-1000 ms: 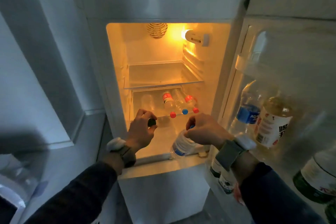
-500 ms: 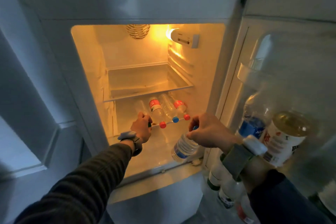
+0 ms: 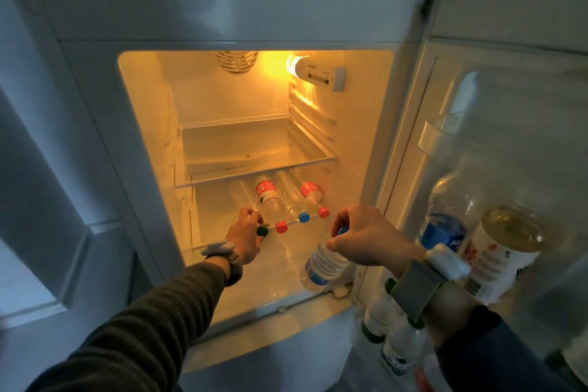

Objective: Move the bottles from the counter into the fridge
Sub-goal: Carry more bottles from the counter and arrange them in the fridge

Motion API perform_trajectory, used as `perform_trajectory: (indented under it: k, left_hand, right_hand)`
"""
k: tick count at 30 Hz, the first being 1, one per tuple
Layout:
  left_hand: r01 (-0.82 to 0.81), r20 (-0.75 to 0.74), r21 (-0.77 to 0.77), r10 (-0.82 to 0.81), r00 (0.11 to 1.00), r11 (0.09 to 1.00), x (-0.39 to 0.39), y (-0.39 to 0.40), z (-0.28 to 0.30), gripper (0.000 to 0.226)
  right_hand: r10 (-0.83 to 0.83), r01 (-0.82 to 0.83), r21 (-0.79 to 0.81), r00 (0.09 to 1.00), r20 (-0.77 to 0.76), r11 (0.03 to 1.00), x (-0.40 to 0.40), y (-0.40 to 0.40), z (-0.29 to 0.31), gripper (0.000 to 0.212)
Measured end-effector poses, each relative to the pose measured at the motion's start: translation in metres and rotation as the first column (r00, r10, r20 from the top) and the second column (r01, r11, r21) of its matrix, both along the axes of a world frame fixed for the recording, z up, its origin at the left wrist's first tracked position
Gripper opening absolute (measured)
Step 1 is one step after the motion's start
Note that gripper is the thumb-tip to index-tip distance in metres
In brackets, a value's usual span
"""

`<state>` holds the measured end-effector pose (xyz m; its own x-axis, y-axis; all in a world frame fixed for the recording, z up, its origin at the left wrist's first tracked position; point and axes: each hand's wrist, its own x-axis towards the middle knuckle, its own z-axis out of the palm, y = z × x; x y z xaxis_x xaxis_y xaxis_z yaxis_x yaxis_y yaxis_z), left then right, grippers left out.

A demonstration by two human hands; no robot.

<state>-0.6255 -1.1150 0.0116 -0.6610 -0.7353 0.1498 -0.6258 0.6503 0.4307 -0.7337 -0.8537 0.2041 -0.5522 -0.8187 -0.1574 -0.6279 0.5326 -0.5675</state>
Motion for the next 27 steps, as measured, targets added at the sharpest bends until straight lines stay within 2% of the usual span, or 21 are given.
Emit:
perform_trajectory:
  k: [5,11,16,22,27]
  left_hand:
    - [-0.006,0.041,0.012,0.006,0.999,1.000,0.004,0.003,0.007,0.044]
    - [0.012,0.136,0.041,-0.017,0.991,0.999,0.010,0.011,0.034,0.063]
    - [0.138,0.269,-0.035,-0.124,0.955,0.990,0.022,0.036,0.087,0.062]
    - [0.387,0.176,-0.107,-0.365,0.914,0.916,0.019,0.097,0.180,0.061]
    - [0.495,0.041,-0.040,-0.493,0.869,0.868,0.023,0.134,0.242,0.073]
  right_hand:
    - [0.007,-0.007,-0.016,1.000,-0.001,1.000,0.003,0.003,0.002,0.011]
    - [-0.022,0.022,-0.009,1.000,-0.019,1.000,0.010,0.011,0.011,0.013]
    - [-0.029,0.028,-0.022,0.999,-0.029,0.999,0.021,0.022,0.029,0.014]
    - [-0.084,0.074,-0.114,0.993,-0.081,0.991,0.023,0.059,0.081,0.017]
    - [-0.131,0.101,-0.260,0.986,-0.099,0.960,0.031,0.093,0.128,0.009]
